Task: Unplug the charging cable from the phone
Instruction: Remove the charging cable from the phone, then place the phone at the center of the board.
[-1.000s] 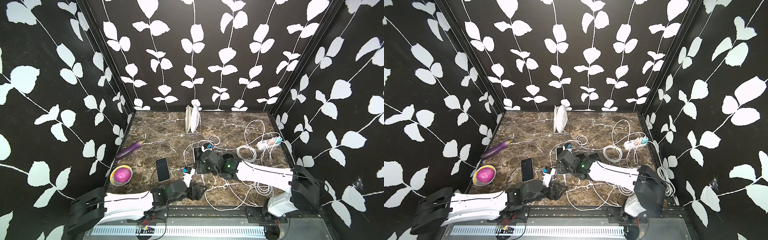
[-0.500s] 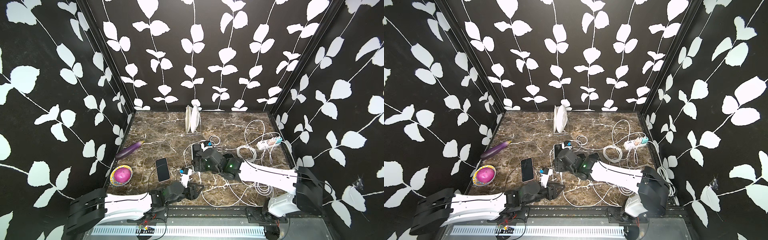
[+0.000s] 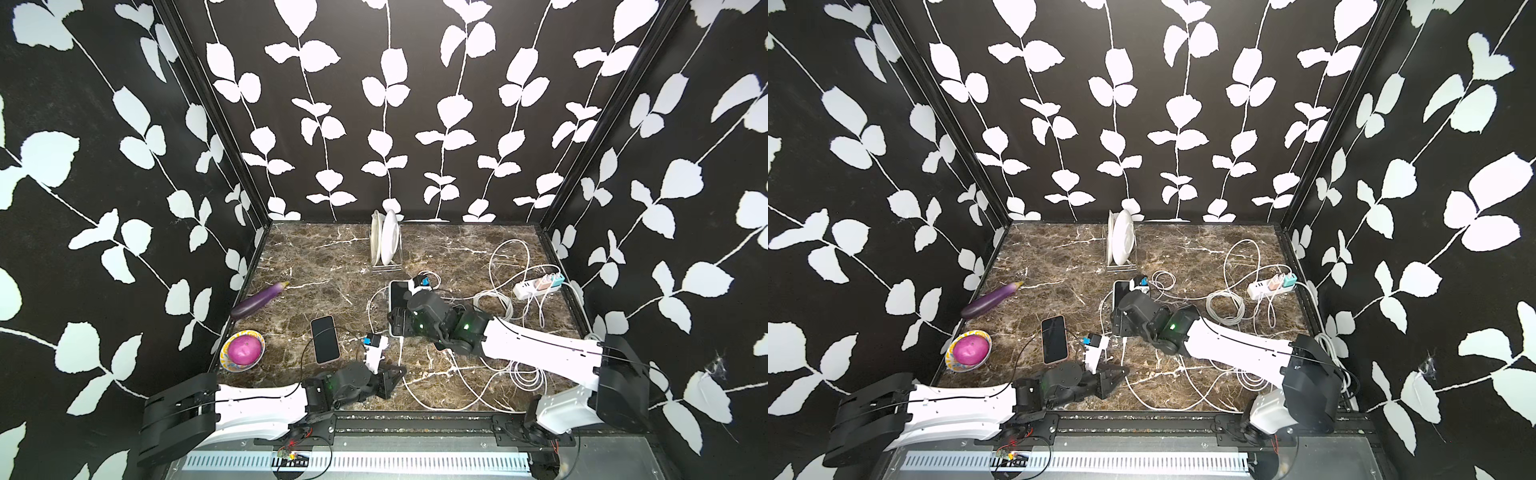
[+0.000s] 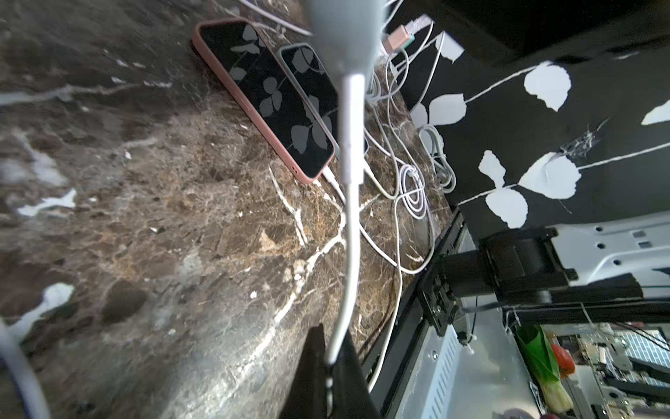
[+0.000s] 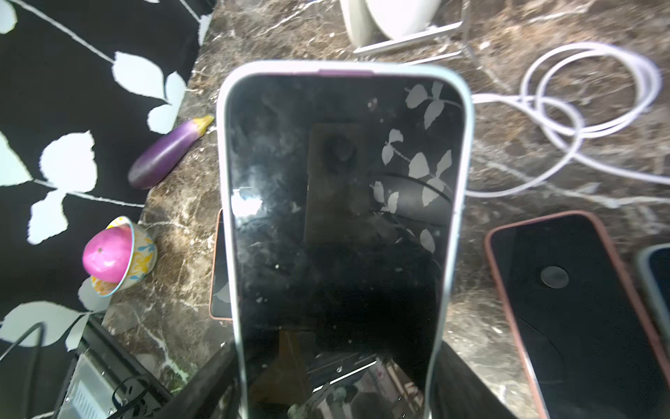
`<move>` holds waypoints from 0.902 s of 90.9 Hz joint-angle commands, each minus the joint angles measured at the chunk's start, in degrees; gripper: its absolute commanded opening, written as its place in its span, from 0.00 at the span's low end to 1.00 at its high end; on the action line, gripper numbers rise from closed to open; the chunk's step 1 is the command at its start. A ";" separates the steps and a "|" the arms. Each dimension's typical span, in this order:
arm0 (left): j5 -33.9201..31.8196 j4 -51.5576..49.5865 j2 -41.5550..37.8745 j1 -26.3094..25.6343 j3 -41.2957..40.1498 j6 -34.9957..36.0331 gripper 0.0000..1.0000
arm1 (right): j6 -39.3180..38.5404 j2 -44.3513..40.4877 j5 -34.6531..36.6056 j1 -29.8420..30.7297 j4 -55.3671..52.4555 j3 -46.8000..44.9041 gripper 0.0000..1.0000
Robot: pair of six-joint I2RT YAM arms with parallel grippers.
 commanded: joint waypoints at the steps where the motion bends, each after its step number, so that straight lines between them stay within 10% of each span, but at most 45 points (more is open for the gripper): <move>1: 0.59 -5.51 -0.82 0.00 1.15 0.83 0.00 | -2.82 0.22 2.41 -2.38 1.05 5.27 0.00; 36: 0.55 -5.34 2.55 0.05 2.02 0.53 0.00 | -1.81 5.45 -1.53 -3.85 -1.04 11.73 0.00; 42: -0.31 -6.77 1.29 0.05 1.67 0.21 0.34 | -2.43 6.23 -0.71 -3.96 -4.90 12.28 0.00; 52: -2.64 -10.07 -2.91 0.19 0.20 -1.38 0.61 | -4.48 7.95 -0.44 -4.08 -13.41 14.11 0.00; 82: -25.82 -68.92 -16.63 6.09 21.88 -5.06 0.74 | -11.52 20.04 -6.45 -3.92 -20.97 21.12 0.00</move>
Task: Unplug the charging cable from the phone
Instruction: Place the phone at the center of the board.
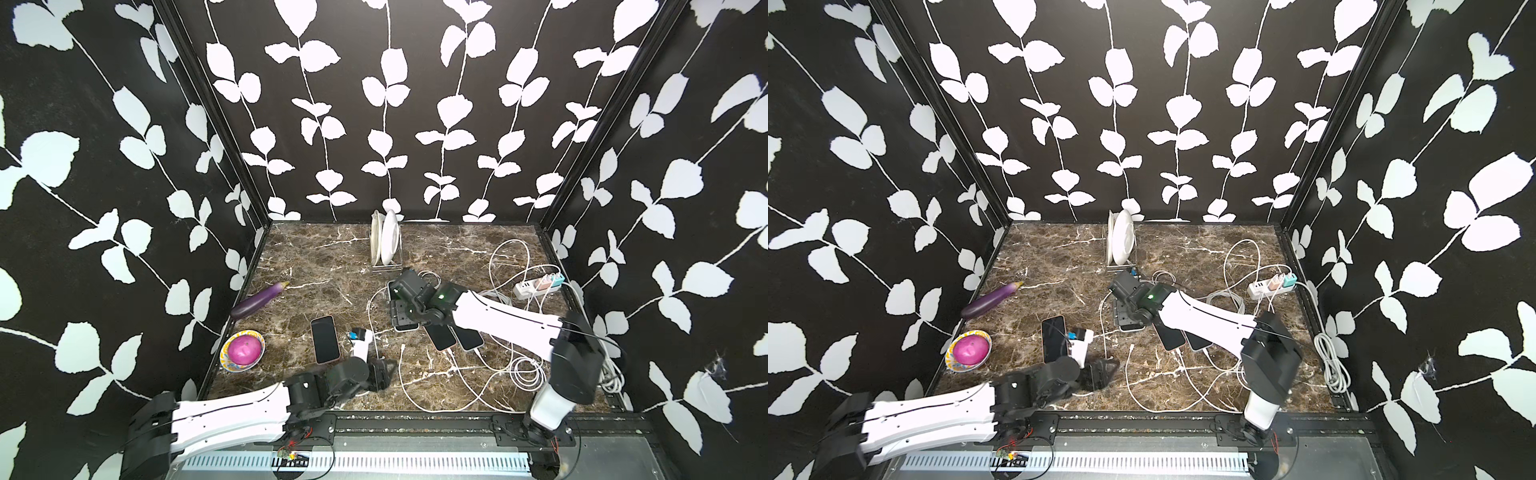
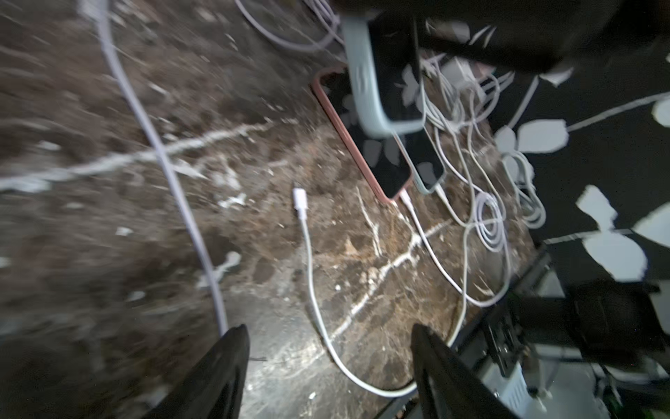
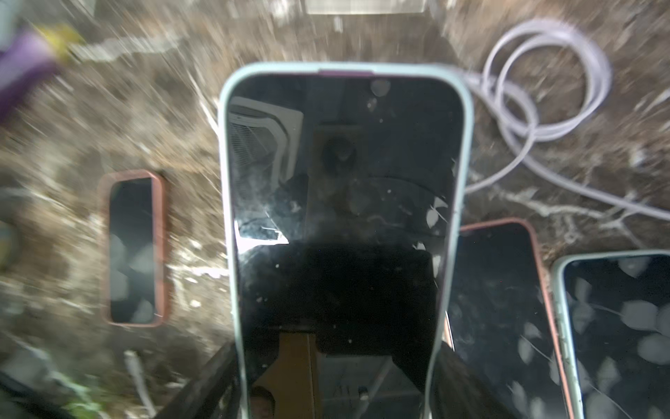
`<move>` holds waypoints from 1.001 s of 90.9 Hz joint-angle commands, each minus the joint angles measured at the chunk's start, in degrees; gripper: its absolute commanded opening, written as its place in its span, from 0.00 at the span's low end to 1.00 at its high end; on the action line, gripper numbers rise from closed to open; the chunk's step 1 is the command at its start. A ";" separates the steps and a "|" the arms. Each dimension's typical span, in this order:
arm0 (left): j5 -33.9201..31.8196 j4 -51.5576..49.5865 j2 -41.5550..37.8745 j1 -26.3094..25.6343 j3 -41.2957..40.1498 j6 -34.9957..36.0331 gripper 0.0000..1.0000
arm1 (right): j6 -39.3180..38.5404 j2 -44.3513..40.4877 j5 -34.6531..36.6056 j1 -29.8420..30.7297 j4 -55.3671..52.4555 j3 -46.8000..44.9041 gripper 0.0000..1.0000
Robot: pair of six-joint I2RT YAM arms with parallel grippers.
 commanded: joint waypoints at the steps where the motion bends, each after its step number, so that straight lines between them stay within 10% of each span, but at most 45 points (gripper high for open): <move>1: -11.42 -26.74 -1.38 4.51 9.37 -1.89 0.74 | -3.33 2.95 -3.08 0.03 -1.08 4.15 0.00; 44: -6.84 -36.80 7.70 18.82 22.49 3.10 0.70 | -0.70 20.60 -3.08 0.57 -9.69 19.11 0.00; 91: -2.51 -34.25 10.34 21.15 21.21 6.24 0.70 | 1.91 24.62 -4.66 0.09 -7.65 18.71 0.00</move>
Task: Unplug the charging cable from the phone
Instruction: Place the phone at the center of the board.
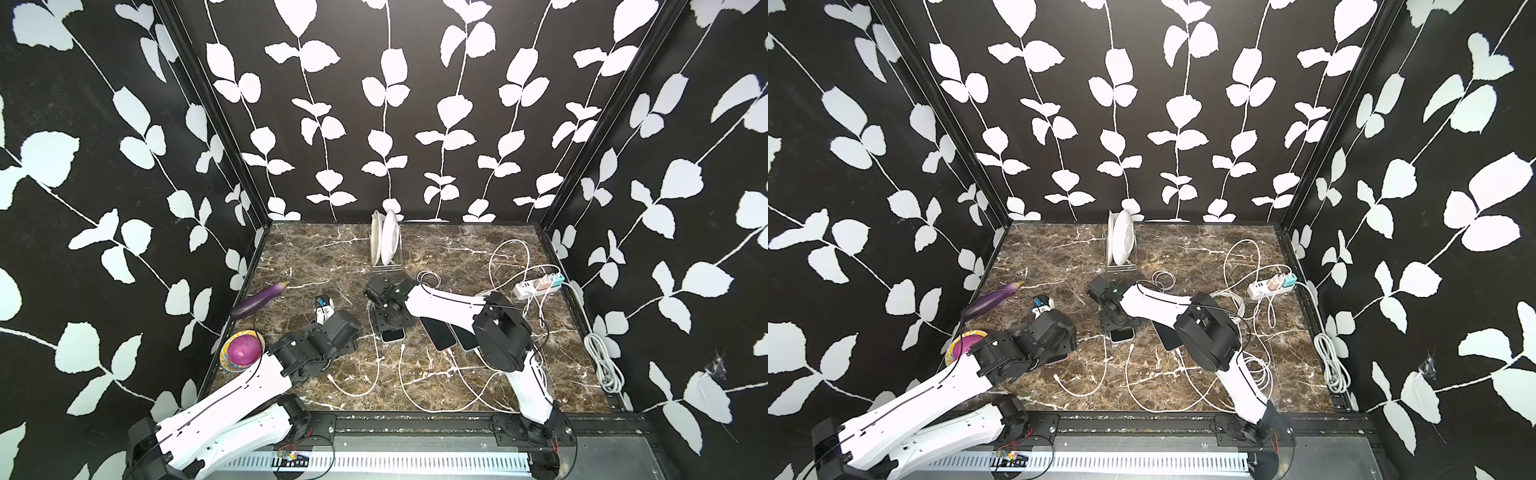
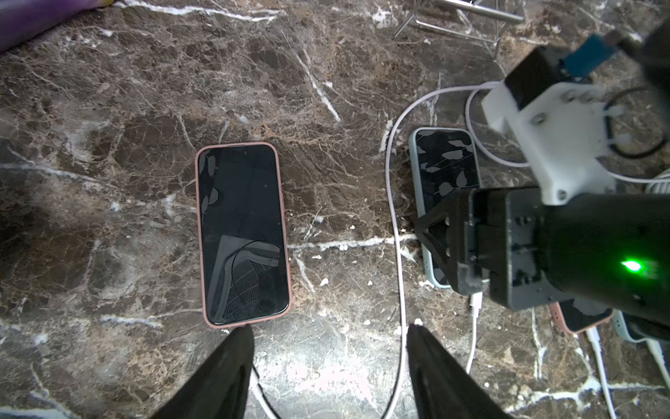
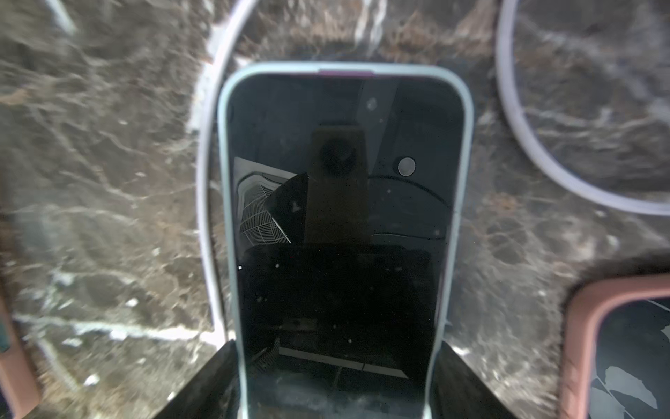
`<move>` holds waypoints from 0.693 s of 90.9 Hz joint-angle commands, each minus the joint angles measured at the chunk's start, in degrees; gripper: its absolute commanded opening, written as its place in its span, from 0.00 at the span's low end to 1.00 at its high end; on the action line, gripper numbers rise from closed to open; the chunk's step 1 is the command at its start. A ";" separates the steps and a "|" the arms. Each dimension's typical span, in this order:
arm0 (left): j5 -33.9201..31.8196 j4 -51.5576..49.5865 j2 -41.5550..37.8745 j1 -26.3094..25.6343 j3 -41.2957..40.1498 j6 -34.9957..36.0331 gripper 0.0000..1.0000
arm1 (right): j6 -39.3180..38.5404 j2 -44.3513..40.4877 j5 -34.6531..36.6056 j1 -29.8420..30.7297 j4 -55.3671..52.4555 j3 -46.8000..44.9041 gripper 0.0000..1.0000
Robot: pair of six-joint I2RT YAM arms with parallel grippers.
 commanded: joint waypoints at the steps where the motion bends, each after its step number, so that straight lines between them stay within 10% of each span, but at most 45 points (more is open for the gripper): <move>1: 0.76 0.00 0.57 0.41 -0.27 1.31 0.70 | 1.06 0.64 -0.84 -0.26 0.88 0.90 0.00; 34: 0.97 -0.18 -0.26 0.51 -0.36 1.84 0.75 | -0.73 -3.65 -2.63 -0.18 5.17 -2.14 0.89; 63: 2.15 0.96 0.68 0.58 0.32 3.40 0.82 | -2.80 -9.96 0.73 -0.02 3.03 -2.70 0.98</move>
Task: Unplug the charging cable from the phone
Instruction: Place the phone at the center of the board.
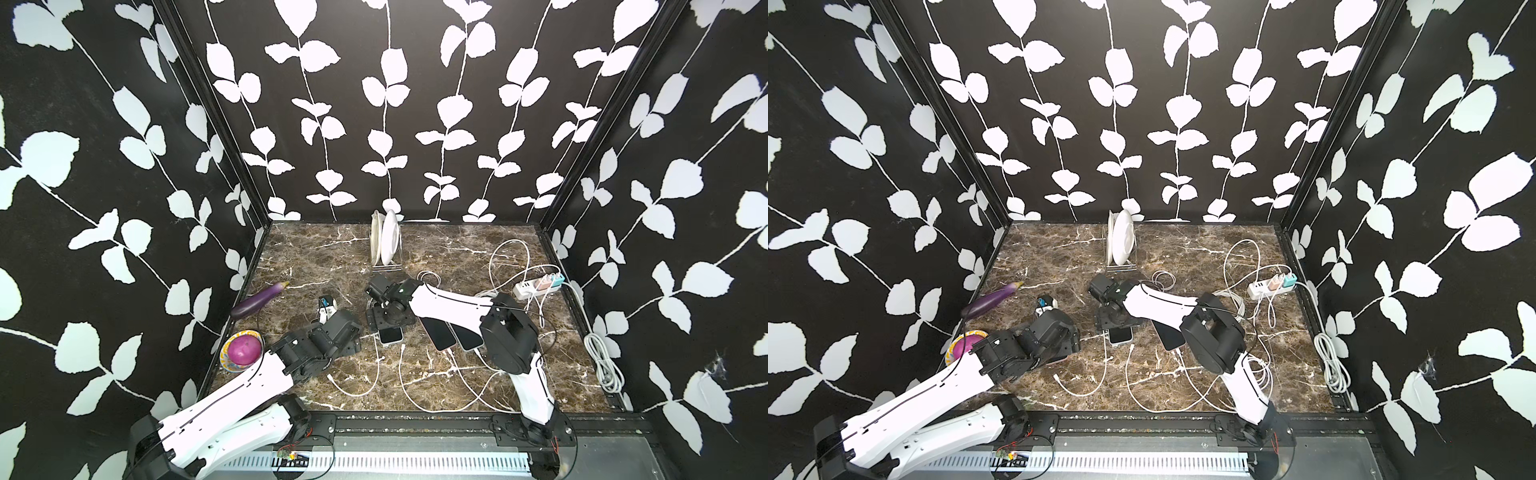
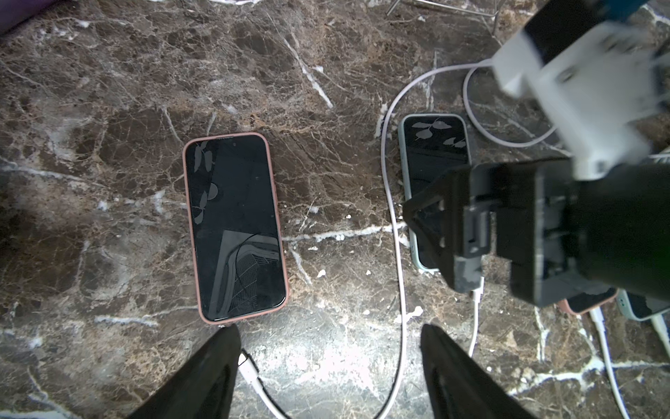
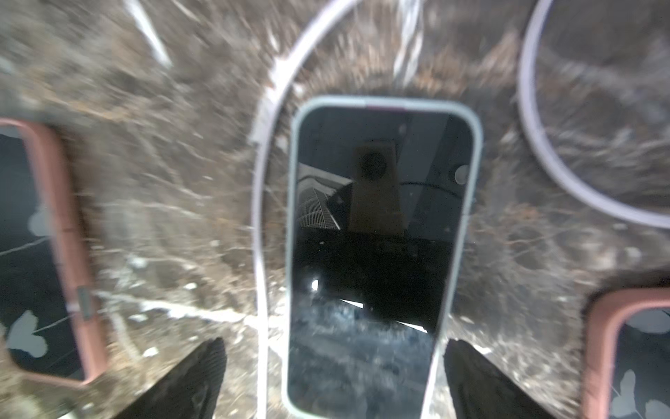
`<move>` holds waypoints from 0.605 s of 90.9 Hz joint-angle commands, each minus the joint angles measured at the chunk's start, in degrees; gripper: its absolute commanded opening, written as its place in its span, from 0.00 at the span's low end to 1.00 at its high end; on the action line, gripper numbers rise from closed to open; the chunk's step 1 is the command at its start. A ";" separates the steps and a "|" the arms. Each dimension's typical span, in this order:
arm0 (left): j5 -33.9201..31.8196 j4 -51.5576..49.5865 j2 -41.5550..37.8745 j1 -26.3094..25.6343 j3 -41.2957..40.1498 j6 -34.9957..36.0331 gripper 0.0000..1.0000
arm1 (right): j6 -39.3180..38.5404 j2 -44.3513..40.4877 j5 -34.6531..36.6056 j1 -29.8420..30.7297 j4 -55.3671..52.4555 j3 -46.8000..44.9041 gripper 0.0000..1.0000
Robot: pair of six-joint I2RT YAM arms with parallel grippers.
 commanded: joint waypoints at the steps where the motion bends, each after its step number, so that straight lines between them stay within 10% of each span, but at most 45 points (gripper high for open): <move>1: 0.37 0.92 0.27 0.39 0.38 1.45 0.82 | -1.37 -4.96 3.26 0.13 -1.26 -0.59 0.98; 35: 5.38 10.56 6.73 0.31 -0.31 3.61 0.81 | -4.82 -36.11 19.06 -0.26 3.25 -29.17 0.99; 55: 12.09 18.32 15.70 -1.10 1.53 5.08 0.77 | -2.45 -50.39 16.74 -1.99 2.92 -44.11 0.99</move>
